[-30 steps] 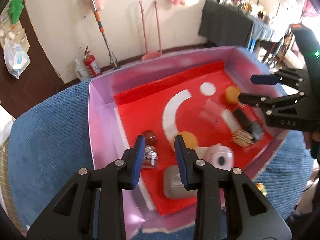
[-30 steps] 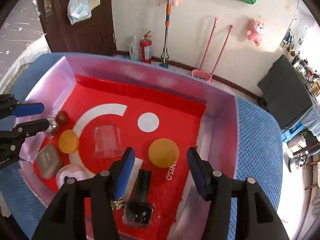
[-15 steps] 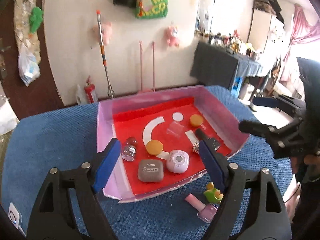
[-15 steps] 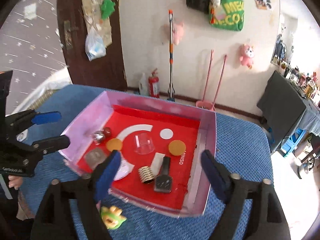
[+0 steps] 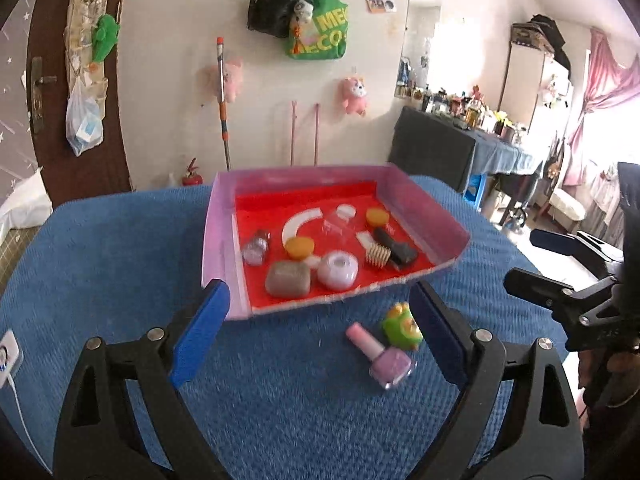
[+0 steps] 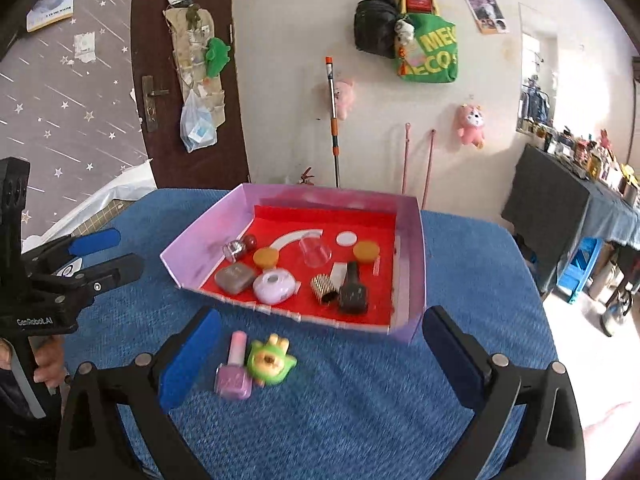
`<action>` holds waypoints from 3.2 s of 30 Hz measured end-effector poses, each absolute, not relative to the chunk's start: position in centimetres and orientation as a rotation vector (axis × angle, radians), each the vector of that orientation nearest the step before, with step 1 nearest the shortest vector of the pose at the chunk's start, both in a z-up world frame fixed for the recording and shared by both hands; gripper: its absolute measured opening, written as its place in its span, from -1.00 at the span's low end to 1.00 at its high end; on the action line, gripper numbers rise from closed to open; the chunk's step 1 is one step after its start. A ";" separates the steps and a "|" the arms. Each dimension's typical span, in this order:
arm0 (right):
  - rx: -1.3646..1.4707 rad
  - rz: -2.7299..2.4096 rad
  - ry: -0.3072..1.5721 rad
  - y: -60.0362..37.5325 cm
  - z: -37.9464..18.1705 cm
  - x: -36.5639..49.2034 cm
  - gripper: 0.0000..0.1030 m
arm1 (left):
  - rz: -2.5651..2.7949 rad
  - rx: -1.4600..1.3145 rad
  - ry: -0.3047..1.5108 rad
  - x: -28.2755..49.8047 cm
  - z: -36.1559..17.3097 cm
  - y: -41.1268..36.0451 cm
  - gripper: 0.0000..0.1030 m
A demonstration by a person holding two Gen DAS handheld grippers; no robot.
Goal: Organize rigid objects
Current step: 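Withdraw both tools toward the pink nail polish and green frog toy, then close the left tool on the pink nail polish while the right tool grasps the green frog toy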
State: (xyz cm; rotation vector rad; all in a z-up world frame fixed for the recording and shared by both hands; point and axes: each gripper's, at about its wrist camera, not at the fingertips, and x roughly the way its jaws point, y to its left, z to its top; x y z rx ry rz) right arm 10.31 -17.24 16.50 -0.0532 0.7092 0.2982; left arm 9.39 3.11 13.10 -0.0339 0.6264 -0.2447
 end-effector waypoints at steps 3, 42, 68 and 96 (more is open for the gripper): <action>-0.052 0.288 0.719 -17.4 14.8 8.9 1.00 | -0.234 -0.052 0.655 8.9 11.2 3.1 0.79; -0.180 0.284 0.968 -13.5 4.2 11.9 1.00 | -0.181 -0.045 0.780 9.2 5.8 4.9 0.79; -0.025 0.376 0.983 -16.0 4.6 15.0 1.00 | -0.328 -0.022 0.874 10.2 4.6 1.0 0.79; 0.048 0.399 1.001 -18.5 5.0 14.7 1.00 | -0.259 0.074 0.901 12.3 4.1 1.0 0.81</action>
